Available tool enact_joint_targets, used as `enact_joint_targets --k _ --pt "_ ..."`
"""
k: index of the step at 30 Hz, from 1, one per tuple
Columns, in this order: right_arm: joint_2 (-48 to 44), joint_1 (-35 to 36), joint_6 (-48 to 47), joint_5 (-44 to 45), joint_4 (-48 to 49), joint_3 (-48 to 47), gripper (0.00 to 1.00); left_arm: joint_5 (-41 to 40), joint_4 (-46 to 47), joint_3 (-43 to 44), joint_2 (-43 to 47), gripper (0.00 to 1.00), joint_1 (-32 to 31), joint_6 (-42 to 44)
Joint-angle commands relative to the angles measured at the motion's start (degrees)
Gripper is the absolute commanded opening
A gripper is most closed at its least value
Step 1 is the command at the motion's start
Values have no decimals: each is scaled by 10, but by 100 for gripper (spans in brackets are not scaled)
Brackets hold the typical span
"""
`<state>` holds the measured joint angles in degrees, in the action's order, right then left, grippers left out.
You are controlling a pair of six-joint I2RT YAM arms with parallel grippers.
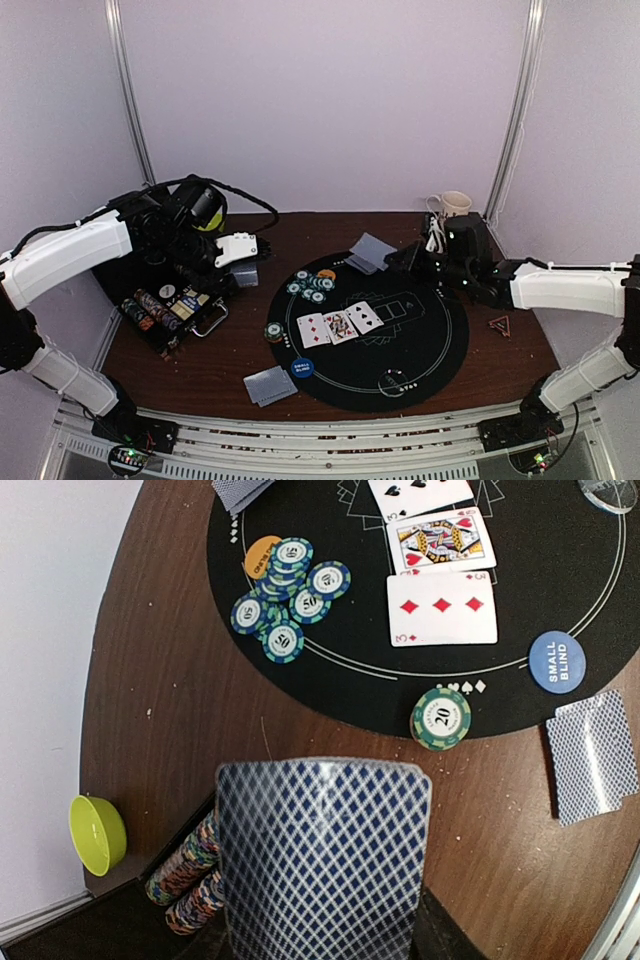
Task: Distribute texas hold em gaming equipment
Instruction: Place the poker card in the community card area.
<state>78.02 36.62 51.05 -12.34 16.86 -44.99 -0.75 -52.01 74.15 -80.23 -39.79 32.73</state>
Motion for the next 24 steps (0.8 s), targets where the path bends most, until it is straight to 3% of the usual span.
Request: enact_joint_targets --k 1,6,24 --pt "-14 -2 175 168 86 88 0 9 27 2 -2 46 2 2" --pt "9 -2 249 242 136 152 0 8 28 0 6 46 2 3" --pt "163 38 313 239 161 143 0 8 27 -8 7 46 2 5"
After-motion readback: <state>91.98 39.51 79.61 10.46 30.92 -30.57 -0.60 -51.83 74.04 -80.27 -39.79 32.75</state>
